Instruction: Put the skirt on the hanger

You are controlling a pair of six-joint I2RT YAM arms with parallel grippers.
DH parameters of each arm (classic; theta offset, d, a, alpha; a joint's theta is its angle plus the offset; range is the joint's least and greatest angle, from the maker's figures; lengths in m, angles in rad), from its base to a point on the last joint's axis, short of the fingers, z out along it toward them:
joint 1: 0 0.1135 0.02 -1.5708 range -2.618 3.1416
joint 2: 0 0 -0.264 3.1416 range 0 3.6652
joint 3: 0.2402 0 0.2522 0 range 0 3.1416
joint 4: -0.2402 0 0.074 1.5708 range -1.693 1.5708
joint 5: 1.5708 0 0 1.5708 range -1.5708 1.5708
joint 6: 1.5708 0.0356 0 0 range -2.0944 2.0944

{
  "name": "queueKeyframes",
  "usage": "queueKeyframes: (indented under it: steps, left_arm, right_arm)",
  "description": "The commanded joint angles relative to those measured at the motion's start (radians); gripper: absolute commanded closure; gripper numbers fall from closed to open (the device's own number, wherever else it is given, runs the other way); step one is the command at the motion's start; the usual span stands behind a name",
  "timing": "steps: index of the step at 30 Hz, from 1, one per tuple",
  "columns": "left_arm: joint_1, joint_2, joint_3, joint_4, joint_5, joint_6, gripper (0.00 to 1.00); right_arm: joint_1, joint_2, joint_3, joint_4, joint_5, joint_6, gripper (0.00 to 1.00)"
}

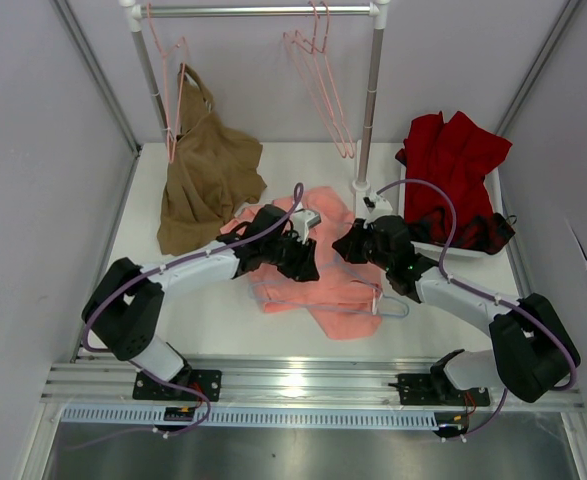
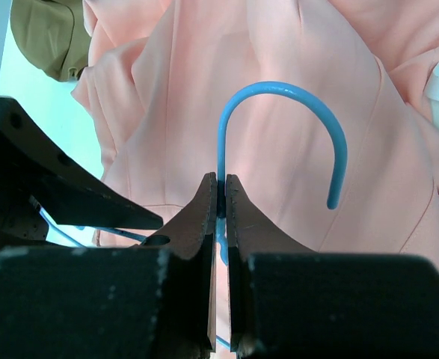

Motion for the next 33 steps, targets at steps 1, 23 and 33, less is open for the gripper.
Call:
queueKeyframes:
  steps: [1,23,33]
  left_arm:
    - [-0.007,-0.046,-0.013,-0.089,-0.030,0.047,0.56]
    - [-0.027,-0.010,0.003,-0.040,-0.105,0.124,1.00]
    - [-0.028,-0.002,-0.006,-0.023,-0.082,0.144,1.00]
  right_arm:
    - [-0.002,-0.021,0.005,0.012,0.016,-0.022,1.00]
    - [-0.068,0.016,-0.028,0.039,-0.194,-0.052,0.56]
    - [-0.138,0.083,-0.050,0.150,-0.391,-0.103,0.27]
